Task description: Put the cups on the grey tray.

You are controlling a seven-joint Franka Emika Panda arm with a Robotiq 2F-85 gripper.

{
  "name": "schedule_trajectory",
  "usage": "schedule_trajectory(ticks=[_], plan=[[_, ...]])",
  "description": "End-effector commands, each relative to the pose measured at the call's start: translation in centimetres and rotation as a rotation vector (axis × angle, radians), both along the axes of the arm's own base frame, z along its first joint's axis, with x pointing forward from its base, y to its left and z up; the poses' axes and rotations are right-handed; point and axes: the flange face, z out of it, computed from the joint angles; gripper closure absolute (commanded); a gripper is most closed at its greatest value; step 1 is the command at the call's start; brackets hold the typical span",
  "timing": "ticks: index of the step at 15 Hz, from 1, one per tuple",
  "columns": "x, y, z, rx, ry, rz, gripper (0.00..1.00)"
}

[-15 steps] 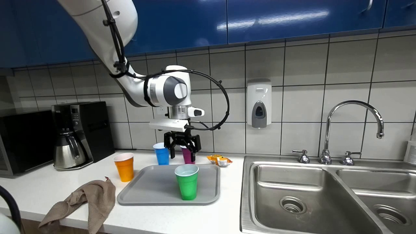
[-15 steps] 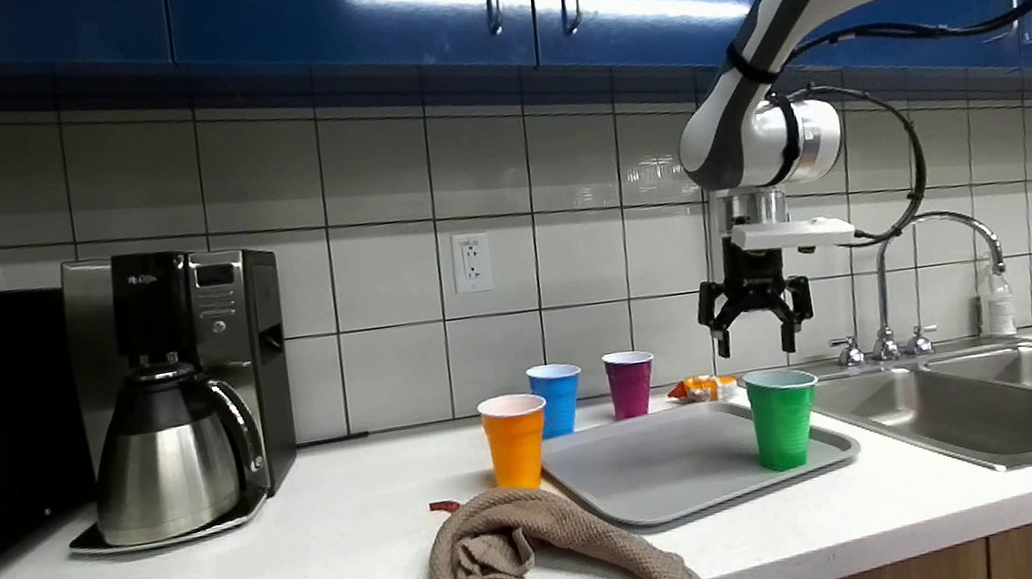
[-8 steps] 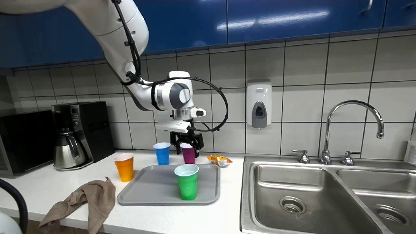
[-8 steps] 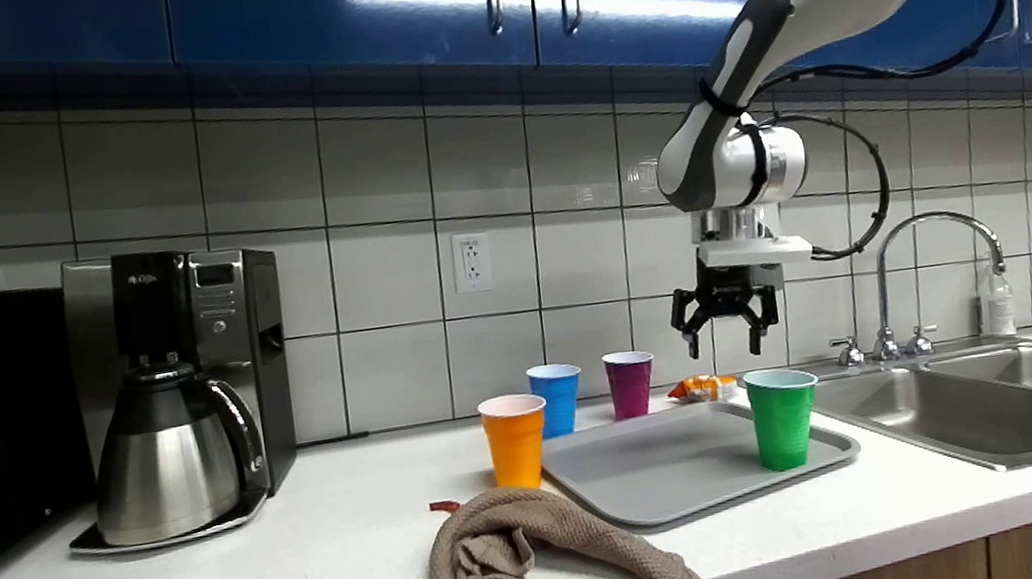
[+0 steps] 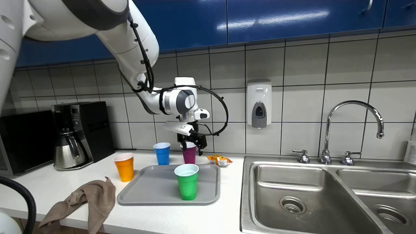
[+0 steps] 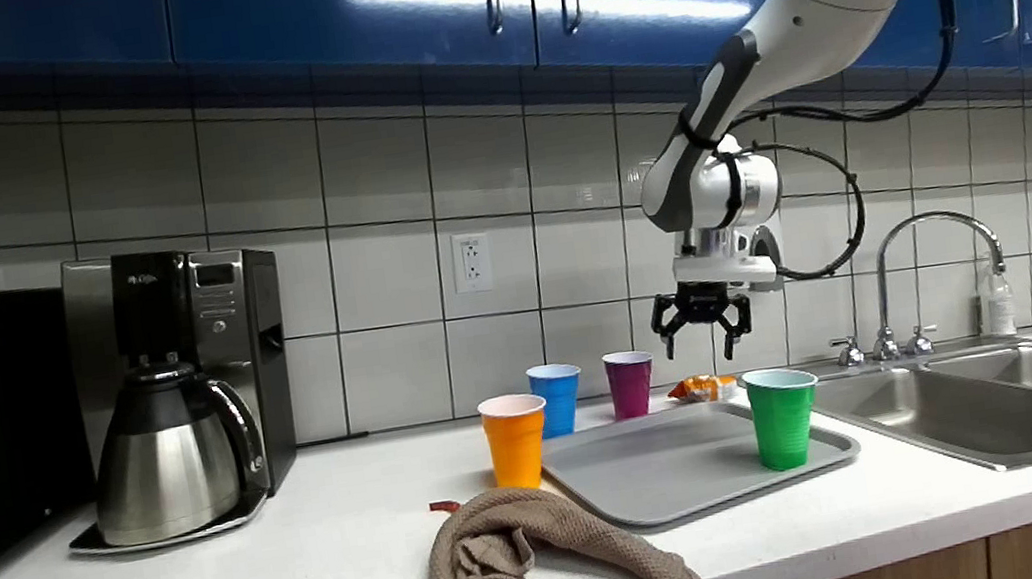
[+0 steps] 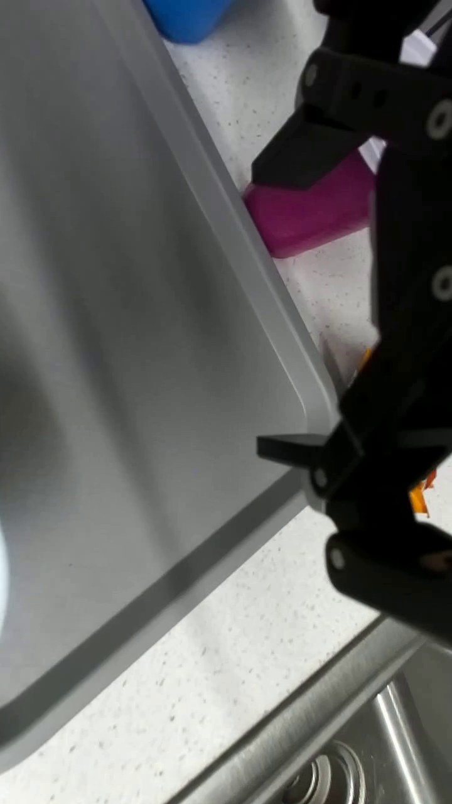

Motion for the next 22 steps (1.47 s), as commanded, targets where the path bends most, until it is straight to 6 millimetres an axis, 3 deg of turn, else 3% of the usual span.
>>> schedule_trajectory(ticks=[1,11,22], plan=[[2.9,-0.3,0.3,0.029,-0.045,-0.064,0.0],[7.2,0.9,-0.4,0.051,-0.119,-0.142,0.0],[9.0,2.6,-2.2,0.041,-0.126,-0.139,0.0]])
